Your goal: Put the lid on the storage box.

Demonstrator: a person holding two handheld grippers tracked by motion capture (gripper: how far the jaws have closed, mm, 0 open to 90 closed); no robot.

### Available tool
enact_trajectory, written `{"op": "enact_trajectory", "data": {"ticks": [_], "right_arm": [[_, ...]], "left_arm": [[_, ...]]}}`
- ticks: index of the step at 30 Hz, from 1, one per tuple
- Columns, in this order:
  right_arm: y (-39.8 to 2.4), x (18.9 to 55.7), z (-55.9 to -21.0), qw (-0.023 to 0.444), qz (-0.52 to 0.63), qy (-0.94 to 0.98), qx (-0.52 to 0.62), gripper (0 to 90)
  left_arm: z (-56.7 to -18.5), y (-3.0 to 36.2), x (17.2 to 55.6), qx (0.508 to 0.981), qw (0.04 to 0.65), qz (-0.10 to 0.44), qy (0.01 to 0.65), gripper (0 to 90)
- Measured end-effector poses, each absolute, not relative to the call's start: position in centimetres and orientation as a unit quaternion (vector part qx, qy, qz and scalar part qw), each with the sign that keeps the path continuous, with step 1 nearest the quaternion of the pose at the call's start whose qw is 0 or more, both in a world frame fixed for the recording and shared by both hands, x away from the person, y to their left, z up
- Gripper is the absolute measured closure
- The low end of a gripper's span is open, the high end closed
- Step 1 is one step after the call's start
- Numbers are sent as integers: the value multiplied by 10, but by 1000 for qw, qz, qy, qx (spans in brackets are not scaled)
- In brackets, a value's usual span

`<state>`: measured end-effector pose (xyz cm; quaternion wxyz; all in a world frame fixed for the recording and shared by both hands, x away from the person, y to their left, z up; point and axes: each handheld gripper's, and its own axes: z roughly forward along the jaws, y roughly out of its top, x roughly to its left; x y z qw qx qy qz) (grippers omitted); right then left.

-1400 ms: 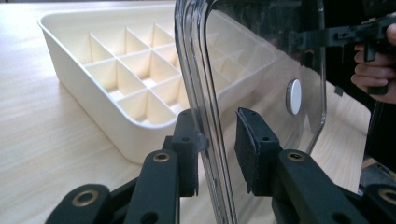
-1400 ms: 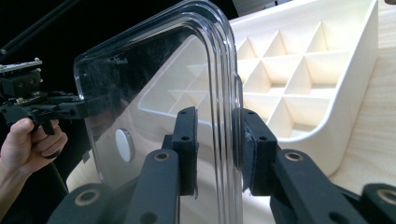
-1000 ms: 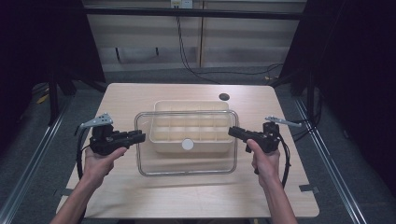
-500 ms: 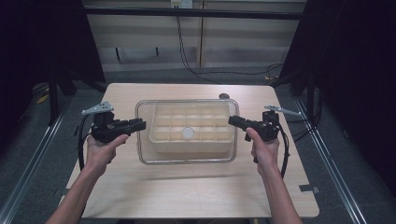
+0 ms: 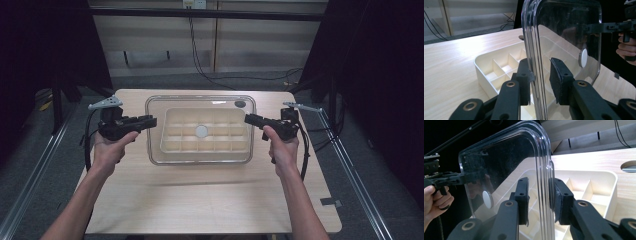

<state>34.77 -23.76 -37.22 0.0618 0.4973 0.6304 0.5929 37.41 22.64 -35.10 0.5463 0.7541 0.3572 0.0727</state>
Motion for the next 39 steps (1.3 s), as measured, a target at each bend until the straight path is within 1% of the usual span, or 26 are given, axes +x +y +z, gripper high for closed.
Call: {"op": "enact_trajectory", "data": {"ticks": [3, 5, 9, 21, 25, 31, 39], "right_arm": [[-239, 353, -370, 63, 585, 633, 502, 681], [-240, 355, -370, 61, 587, 629, 507, 679], [-244, 362, -369, 62, 588, 620, 516, 680], [-243, 379, -367, 58, 588, 617, 520, 682], [-243, 383, -371, 60, 586, 614, 526, 680], [-247, 386, -385, 53, 578, 613, 536, 676], [-249, 394, -385, 57, 572, 615, 539, 678]], "left_arm": [[-351, 224, 379, 754, 546, 73, 357, 705], [-353, 222, 383, 745, 552, 67, 370, 706], [-356, 216, 389, 751, 542, 67, 371, 700], [-346, 216, 406, 748, 542, 75, 376, 696], [-351, 210, 410, 752, 527, 85, 385, 686], [-361, 206, 415, 752, 526, 76, 390, 684], [-367, 203, 425, 747, 526, 68, 401, 676]]}}
